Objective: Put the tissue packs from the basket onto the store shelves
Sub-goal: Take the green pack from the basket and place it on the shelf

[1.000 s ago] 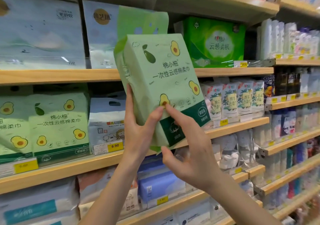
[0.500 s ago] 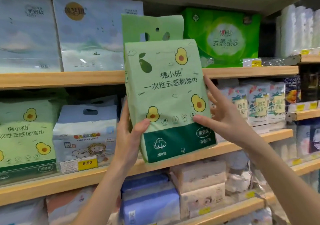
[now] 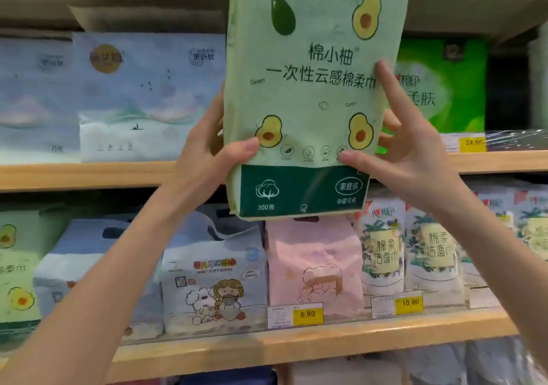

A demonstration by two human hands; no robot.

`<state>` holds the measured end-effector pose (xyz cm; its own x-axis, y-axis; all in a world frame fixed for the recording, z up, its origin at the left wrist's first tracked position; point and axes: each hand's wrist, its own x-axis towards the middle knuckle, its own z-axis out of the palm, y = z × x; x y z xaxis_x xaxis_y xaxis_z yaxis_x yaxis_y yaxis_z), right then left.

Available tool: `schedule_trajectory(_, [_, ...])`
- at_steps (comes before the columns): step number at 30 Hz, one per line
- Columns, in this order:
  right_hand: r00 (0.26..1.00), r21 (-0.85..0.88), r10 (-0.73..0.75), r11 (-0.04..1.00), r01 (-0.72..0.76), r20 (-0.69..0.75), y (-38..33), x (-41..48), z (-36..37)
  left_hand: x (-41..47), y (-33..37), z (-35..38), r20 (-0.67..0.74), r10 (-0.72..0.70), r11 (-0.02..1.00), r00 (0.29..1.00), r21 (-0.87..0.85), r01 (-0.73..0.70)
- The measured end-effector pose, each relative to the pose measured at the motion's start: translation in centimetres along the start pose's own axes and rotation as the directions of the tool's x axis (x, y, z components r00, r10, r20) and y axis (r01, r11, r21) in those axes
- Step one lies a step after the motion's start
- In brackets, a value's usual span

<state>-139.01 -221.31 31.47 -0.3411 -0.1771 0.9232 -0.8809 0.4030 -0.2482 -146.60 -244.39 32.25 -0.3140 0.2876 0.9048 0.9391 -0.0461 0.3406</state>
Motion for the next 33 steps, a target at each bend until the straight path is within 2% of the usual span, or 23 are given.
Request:
schedule_trajectory(3, [0.996,-0.071,-0.087,0.994,0.086,-0.013,0.5,3.0,-0.6,3.1,0.6,-1.0,0.024,0.027,0.995,0.999,0.091,-0.029])
schedule_trajectory(9, [0.985,-0.185,-0.172,0.969,0.164,-0.026,1.6,8.5,-1.6,7.9,1.1,-2.9,0.072,0.108,0.964,0.992,0.235,-0.122])
schedule_trajectory(15, [0.985,-0.286,-0.169,0.946,0.154,-0.027,4.9,10.6,-1.1,9.7,-2.7,-3.5,0.146,0.024,0.942,0.989,0.327,-0.071])
schedule_trajectory(20, [0.983,-0.344,-0.170,0.929,0.139,-0.063,6.4,11.4,-0.9,10.5,-3.6,-2.4,0.121,0.083,0.937,0.989,0.330,-0.119])
schedule_trajectory(25, [0.992,-0.399,-0.124,0.911,0.099,-0.038,7.9,11.5,-0.2,10.6,-5.4,-1.5,0.142,0.108,0.890,0.984,0.427,-0.159])
schedule_trajectory(28, [1.000,-0.419,-0.028,0.907,0.029,0.007,9.6,11.1,0.2,10.3,-6.5,-1.3,0.151,0.019,0.860,0.988,0.502,-0.094])
schedule_trajectory(33, [0.988,-0.467,0.146,0.878,-0.104,0.054,11.1,11.9,0.0,10.9,-6.1,-1.1,0.191,-0.205,0.711,0.960,0.703,0.012])
